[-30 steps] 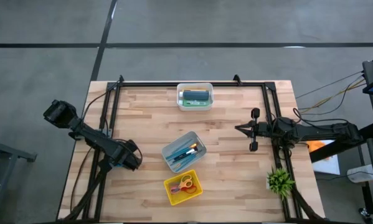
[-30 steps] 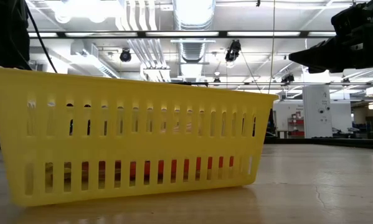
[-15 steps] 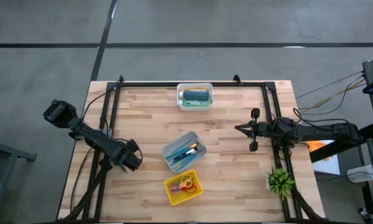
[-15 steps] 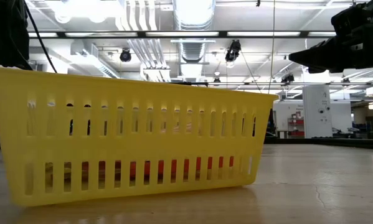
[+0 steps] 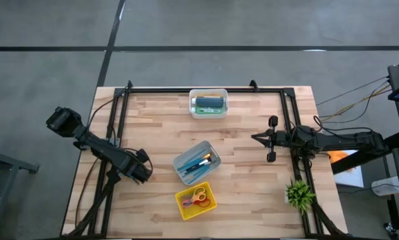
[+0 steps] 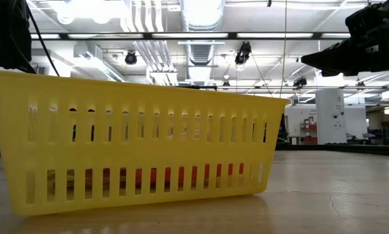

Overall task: Pick & Place Paint Supplies
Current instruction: Put the blue scissors into the yellow bin

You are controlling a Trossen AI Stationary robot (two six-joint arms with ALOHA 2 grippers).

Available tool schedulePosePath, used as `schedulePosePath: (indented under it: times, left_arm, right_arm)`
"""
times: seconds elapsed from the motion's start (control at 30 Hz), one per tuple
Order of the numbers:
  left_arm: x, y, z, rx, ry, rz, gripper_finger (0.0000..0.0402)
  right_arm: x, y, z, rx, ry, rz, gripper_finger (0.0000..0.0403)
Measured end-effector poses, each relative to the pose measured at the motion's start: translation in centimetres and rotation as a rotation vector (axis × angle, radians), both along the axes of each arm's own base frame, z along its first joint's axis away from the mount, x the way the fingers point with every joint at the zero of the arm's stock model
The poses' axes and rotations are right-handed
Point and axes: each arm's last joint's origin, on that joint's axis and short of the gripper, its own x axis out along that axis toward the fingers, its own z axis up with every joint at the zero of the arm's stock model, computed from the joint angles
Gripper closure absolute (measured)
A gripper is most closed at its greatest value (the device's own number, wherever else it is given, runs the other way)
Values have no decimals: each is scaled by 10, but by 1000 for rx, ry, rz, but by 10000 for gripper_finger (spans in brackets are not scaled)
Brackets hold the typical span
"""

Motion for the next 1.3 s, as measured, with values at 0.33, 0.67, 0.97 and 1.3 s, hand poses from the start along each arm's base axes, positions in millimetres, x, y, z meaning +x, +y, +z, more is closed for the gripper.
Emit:
schedulePosePath:
  times: [0.33,0.67,0.97,1.3]
  left_arm:
    - [1,-1,1,-4,-1,-3,390]
    - [21,-11,27,-19,-62,-101,390]
    - [42,-16,57,99,-187,-352,390]
    - [75,-25,87,341,-395,-822,390]
  right_arm:
    - [0,0,0,0,0,0,388]
    - [0,0,0,0,0,0,388]
    - [0,0,0,0,1,0,388]
    - [0,0,0,0,0,0,388]
